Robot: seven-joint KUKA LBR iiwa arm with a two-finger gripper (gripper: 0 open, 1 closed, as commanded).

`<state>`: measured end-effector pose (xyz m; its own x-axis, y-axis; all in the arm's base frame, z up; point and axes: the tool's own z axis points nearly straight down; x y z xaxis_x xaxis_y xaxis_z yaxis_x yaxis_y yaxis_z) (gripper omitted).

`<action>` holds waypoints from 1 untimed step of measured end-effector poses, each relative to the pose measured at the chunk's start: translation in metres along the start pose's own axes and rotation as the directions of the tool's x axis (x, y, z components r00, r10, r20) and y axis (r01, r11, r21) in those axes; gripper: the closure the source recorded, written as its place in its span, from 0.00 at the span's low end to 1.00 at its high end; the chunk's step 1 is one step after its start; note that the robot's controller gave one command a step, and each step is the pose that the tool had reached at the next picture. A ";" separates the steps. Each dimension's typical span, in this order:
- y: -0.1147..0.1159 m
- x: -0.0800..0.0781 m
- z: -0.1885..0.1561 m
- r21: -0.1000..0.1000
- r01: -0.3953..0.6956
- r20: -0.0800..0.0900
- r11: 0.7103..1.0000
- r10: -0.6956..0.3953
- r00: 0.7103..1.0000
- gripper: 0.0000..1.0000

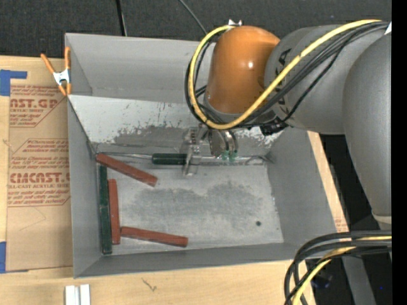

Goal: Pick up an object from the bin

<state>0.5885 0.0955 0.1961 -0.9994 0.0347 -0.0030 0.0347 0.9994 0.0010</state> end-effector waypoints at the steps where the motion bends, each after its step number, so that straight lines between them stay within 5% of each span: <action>1: 0.000 0.000 0.000 0.000 0.000 0.000 1.000 0.000 1.000 1.00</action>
Offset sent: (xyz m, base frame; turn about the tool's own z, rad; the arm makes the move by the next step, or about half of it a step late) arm 0.0008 -0.0279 0.1140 -0.2954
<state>0.5884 0.0954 0.1960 -0.9994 0.0345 -0.0026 0.0345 0.9994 0.0005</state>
